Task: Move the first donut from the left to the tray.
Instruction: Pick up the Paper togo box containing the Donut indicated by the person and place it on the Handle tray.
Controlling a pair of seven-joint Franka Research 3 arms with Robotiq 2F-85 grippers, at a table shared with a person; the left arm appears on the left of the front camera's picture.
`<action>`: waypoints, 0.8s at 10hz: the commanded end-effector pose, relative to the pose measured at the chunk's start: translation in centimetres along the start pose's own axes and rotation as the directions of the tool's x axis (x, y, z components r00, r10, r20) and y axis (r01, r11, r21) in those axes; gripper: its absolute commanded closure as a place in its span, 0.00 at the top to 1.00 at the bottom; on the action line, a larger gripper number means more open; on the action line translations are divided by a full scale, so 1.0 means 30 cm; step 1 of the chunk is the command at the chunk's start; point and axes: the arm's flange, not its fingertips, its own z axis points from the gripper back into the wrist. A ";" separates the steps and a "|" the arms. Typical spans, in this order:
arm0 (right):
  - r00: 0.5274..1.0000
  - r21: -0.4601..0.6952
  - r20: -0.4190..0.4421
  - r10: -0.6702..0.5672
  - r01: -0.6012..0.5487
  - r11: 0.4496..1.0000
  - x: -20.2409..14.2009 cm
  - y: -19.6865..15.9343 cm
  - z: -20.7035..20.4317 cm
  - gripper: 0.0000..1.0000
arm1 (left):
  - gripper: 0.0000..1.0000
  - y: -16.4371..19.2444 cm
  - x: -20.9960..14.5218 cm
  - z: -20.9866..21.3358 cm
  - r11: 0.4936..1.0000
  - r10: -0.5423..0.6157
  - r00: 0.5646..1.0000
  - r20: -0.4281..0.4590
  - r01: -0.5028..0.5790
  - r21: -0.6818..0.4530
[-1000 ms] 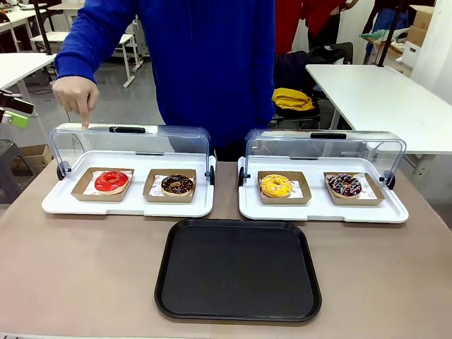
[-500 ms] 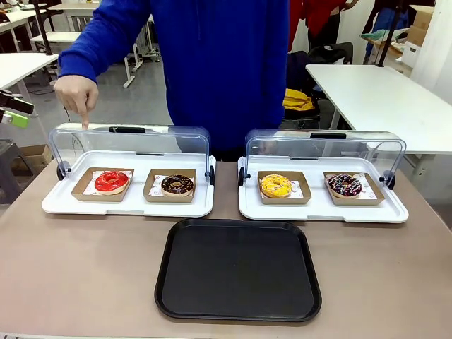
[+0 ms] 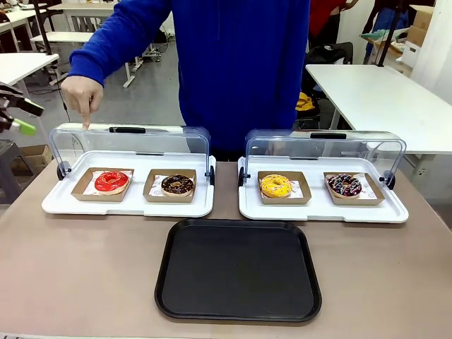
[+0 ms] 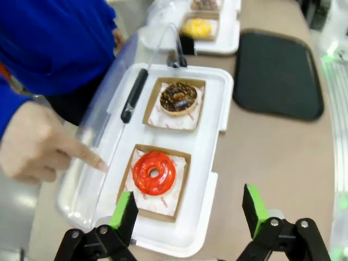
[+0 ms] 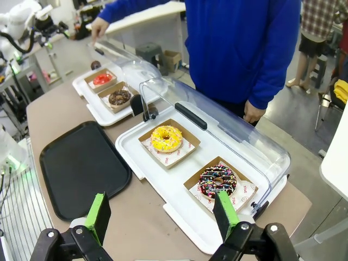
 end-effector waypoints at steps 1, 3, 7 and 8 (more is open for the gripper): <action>0.999 0.000 0.031 0.024 -0.024 1.000 0.005 -0.009 -0.005 1.00 | 1.00 -0.027 0.040 -0.044 0.985 -0.170 0.974 -0.151 0.166 -0.038; 0.999 0.000 0.031 0.024 -0.024 1.000 0.005 -0.009 -0.005 1.00 | 1.00 -0.052 0.057 -0.117 0.967 -0.254 0.925 -0.284 0.245 -0.067; 0.999 0.000 0.031 0.024 -0.024 1.000 0.005 -0.009 -0.005 1.00 | 1.00 -0.085 0.018 -0.333 0.959 -0.271 0.849 -0.453 0.276 -0.057; 0.999 0.000 0.031 0.024 -0.024 1.000 0.005 -0.009 -0.005 1.00 | 1.00 -0.084 -0.005 -0.381 0.958 -0.257 0.836 -0.484 0.288 -0.011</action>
